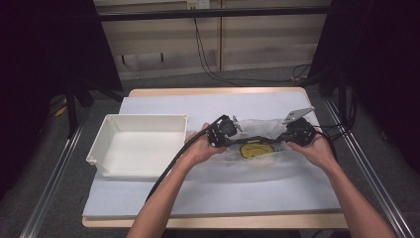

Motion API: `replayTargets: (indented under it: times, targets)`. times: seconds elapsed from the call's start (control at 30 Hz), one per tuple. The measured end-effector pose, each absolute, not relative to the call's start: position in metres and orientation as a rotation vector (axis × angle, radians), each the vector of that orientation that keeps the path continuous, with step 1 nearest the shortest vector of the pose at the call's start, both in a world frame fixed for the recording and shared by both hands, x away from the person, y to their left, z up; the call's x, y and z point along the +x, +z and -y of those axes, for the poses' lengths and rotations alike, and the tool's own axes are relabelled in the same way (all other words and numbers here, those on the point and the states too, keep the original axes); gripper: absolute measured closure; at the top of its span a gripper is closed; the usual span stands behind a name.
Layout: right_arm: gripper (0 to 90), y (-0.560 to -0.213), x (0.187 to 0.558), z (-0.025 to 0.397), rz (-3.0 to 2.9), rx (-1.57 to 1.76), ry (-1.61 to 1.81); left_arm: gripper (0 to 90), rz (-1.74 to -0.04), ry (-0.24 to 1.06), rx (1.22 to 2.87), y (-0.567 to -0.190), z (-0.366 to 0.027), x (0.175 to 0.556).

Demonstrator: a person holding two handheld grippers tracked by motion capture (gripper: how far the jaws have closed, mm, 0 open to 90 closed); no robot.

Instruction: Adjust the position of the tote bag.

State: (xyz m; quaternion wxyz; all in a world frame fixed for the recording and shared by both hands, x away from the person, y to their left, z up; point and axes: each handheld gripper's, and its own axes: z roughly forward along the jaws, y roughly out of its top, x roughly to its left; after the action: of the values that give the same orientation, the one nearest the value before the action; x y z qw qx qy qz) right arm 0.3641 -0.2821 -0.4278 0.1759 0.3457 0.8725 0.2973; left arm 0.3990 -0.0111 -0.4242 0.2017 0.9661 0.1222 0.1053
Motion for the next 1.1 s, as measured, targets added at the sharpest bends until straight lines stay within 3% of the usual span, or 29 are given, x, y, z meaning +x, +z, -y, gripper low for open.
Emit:
replayTargets:
  times: [0.4, 0.77, 1.1]
  targets:
    - [90.0, -0.434, 0.373, 0.308, -2.406, 1.092, 0.666, 90.0, -0.428, 0.392, 2.799, -0.437, -0.006, 0.414]
    - [90.0, -0.466, 0.378, 0.342, -2.430, 1.257, 0.621, 90.0, -0.403, 0.516, 2.958, -0.453, -0.003, 0.414]
    - [90.0, -0.464, 0.372, 0.347, -2.418, 1.223, 0.454, 90.0, -0.394, 0.471, 3.011, -0.455, -0.001, 0.416]
